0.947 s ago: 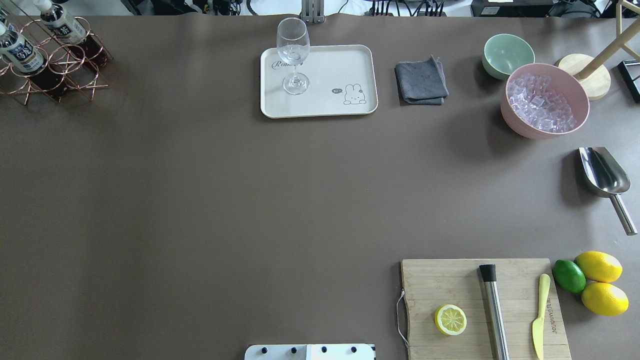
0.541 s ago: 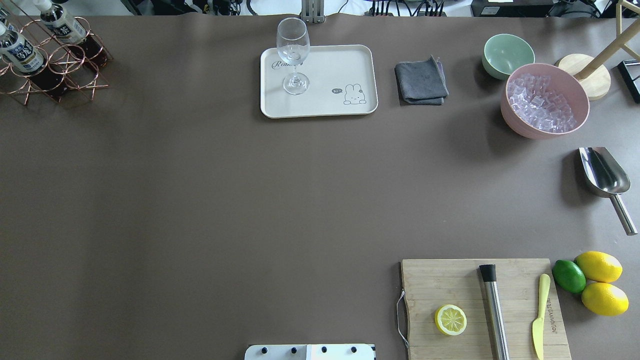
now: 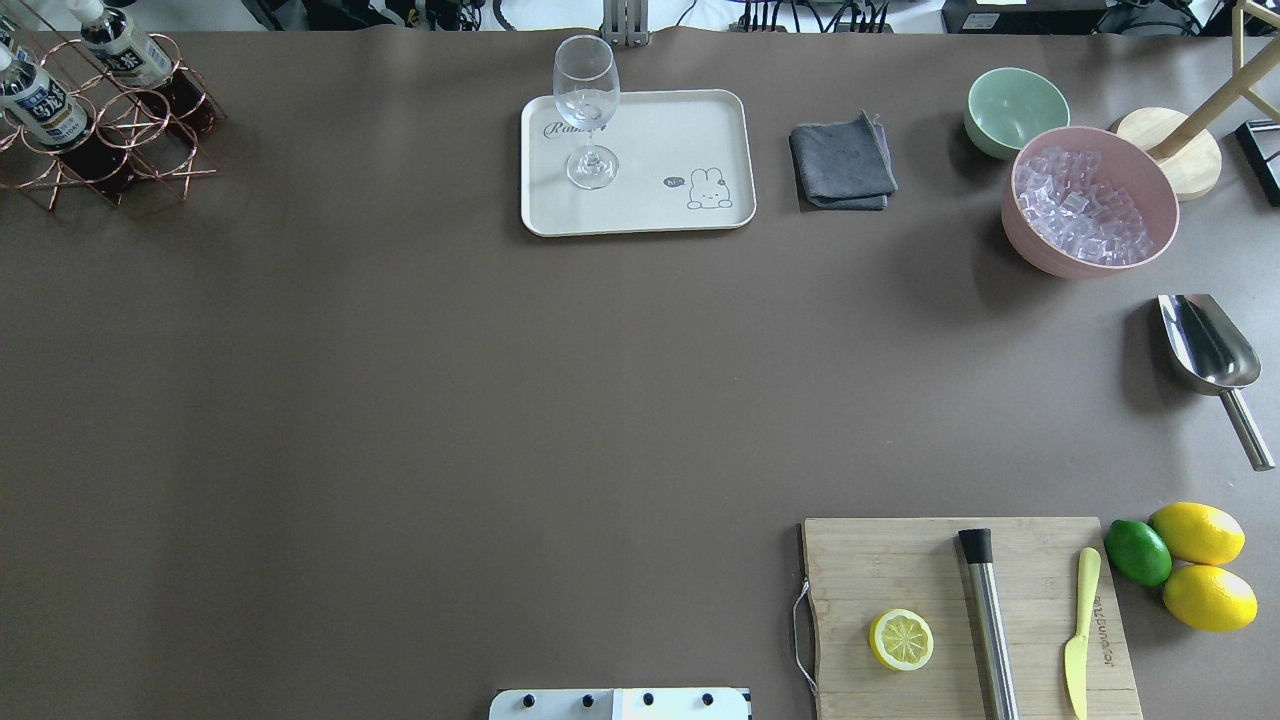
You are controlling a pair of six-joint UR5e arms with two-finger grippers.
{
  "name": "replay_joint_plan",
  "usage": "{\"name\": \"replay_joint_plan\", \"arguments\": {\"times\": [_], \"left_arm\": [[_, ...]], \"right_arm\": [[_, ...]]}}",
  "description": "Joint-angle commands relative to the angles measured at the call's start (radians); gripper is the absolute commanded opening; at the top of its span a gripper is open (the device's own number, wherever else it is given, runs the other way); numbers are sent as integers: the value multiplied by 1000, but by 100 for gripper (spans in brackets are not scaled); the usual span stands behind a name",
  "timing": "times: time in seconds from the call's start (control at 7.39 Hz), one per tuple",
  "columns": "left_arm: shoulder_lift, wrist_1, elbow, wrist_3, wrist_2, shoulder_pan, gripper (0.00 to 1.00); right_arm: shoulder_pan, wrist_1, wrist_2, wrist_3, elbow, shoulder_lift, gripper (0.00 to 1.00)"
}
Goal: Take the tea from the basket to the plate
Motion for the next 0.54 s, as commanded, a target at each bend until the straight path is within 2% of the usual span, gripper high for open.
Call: {"name": "replay_joint_plan", "arguments": {"times": [0.0, 0.41], "left_arm": [[-5, 2, 3, -1, -1, 17, 97], [-2, 0, -5, -1, -4, 19, 97]], "right_arm": [[-9, 1, 2, 1, 9, 2, 100], [-30, 0, 2, 1, 17, 21, 100]]}}
